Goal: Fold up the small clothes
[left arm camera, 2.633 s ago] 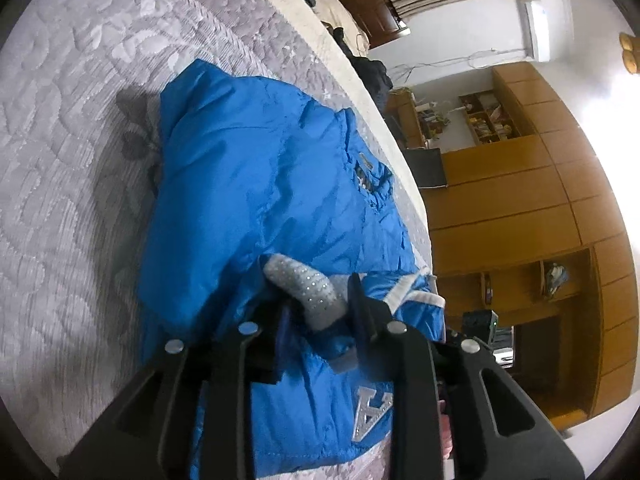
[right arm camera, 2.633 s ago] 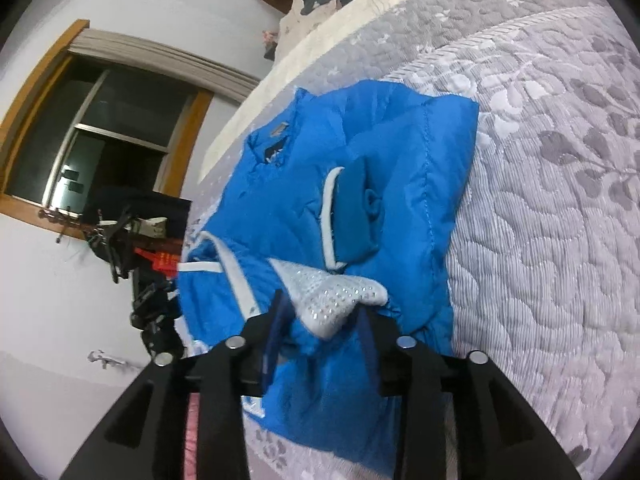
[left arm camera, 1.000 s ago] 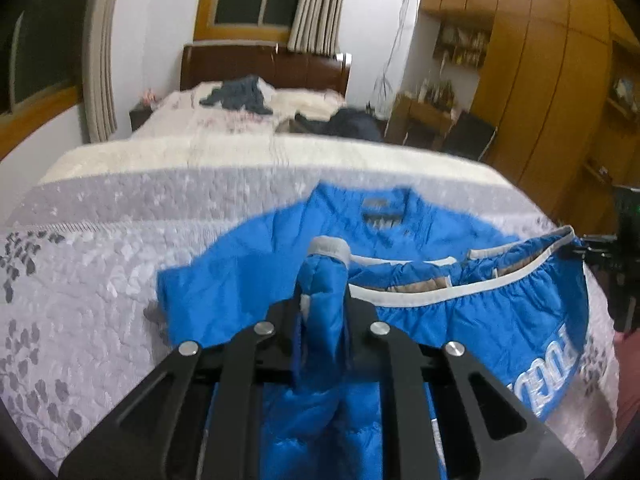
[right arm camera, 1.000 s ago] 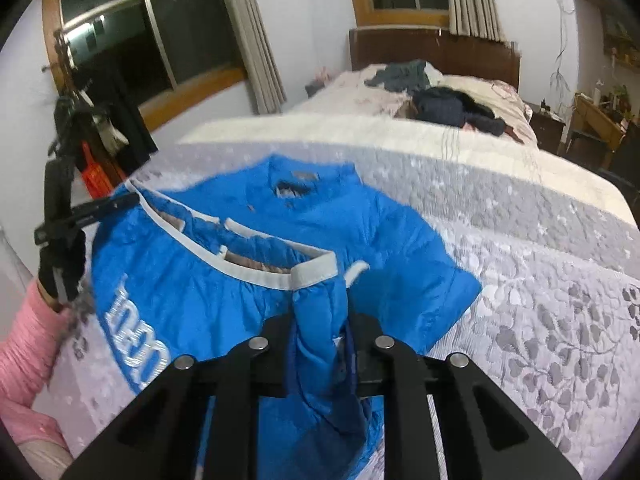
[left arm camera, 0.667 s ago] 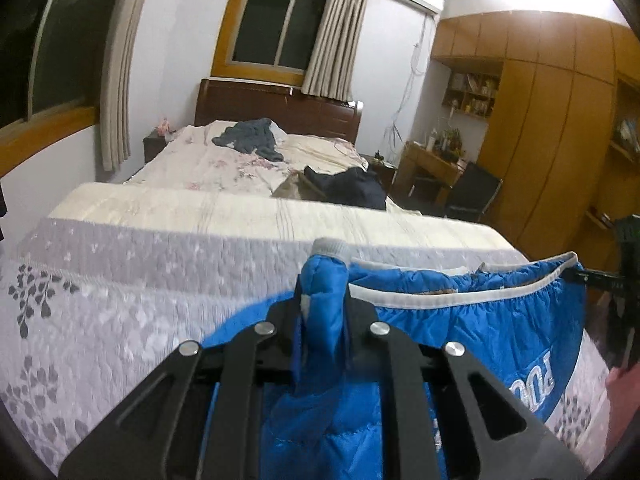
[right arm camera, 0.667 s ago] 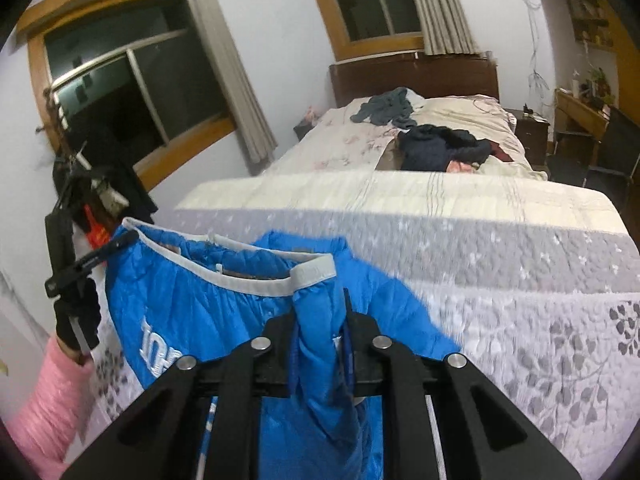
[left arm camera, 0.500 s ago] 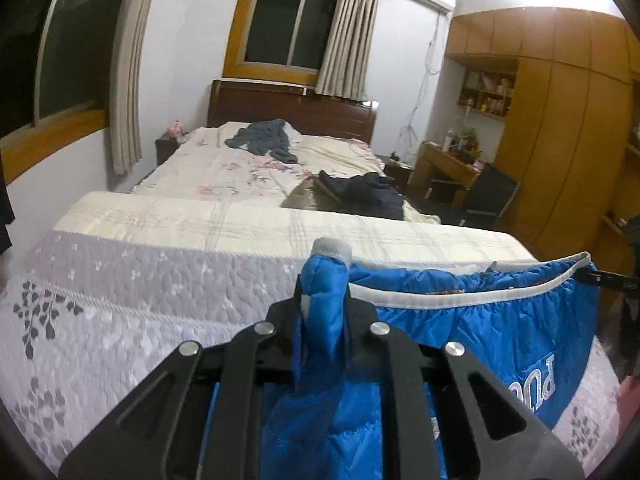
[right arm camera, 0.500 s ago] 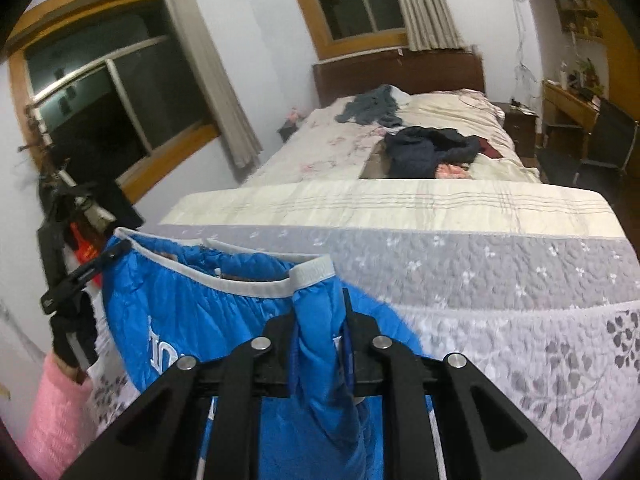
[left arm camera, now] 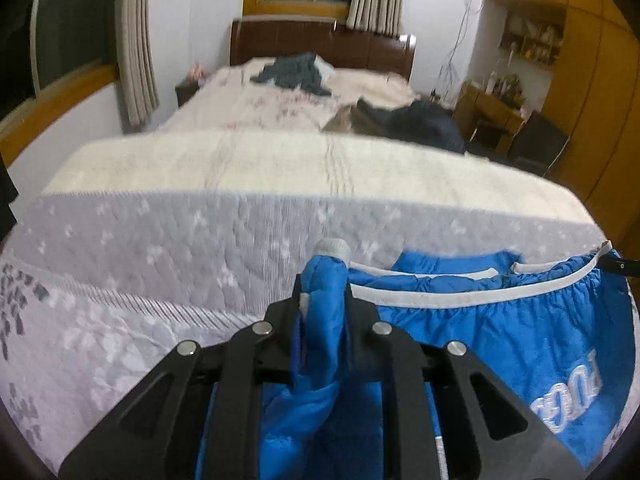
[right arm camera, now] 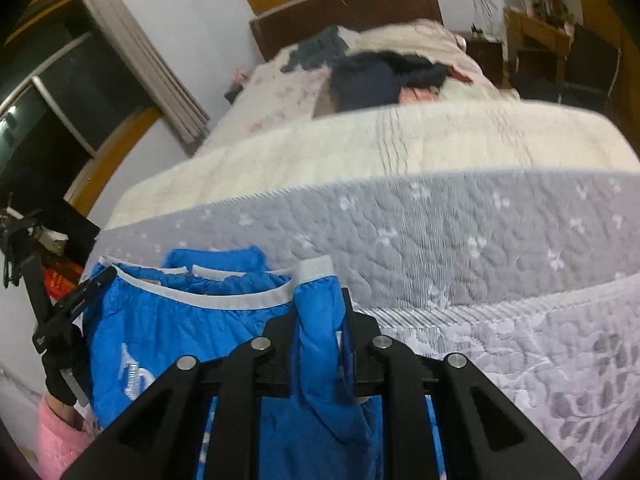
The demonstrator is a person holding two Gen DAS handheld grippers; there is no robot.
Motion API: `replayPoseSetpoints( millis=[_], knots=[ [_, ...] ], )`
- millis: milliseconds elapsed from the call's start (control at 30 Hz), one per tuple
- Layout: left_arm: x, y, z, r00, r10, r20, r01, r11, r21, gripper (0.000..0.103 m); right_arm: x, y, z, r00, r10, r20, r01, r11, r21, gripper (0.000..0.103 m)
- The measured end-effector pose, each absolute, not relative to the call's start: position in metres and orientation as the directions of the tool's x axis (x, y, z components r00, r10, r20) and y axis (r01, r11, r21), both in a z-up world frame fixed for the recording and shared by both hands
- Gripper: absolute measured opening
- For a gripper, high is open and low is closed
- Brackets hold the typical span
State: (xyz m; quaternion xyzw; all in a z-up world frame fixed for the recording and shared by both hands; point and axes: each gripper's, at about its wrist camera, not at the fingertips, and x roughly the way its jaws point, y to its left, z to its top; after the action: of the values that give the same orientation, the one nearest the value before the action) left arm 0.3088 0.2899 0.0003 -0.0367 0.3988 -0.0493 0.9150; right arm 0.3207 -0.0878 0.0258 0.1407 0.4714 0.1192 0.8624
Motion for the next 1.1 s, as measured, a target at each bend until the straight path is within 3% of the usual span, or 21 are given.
replayPoseSetpoints(
  millis=[200,333,467,567,800,867,1100],
  knots=[
    [0.326,0.302,-0.028,0.615,-0.130,-0.778,0.031,0.990,-0.141,0.024,0.330,-0.096,-0.014,0.479,0.347,-0.806,-0.011,0.921,0.390,0.021],
    [0.329,0.311,-0.036,0.589,-0.130,-0.798,-0.010,0.986,-0.168,0.046,0.329,-0.103,-0.025,0.471,0.358,-0.806,0.024,0.909,0.417,0.032],
    [0.318,0.324,-0.026,0.601,-0.152,-0.785,-0.042,0.975,-0.220,0.048,0.317,-0.112,-0.011,0.495,0.369,-0.786,0.033,0.897,0.441,0.041],
    [0.304,0.328,-0.011,0.628,-0.146,-0.764,-0.052,0.972,-0.228,0.050,0.303,-0.120,0.006,0.531,0.376,-0.759,0.021,0.890,0.455,0.053],
    [0.250,0.319,0.036,0.696,-0.134,-0.705,-0.030,0.976,-0.215,0.057,0.249,-0.121,0.038,0.527,0.384,-0.758,-0.052,0.905,0.422,0.064],
    [0.229,0.306,0.043,0.691,-0.124,-0.712,-0.018,0.982,-0.189,0.064,0.235,-0.117,0.037,0.509,0.387,-0.769,-0.068,0.908,0.413,0.067],
    [0.169,0.272,0.036,0.671,-0.210,-0.711,0.082,0.974,-0.211,0.074,0.192,-0.110,0.011,0.428,0.394,-0.813,-0.087,0.914,0.396,0.069]
  ],
)
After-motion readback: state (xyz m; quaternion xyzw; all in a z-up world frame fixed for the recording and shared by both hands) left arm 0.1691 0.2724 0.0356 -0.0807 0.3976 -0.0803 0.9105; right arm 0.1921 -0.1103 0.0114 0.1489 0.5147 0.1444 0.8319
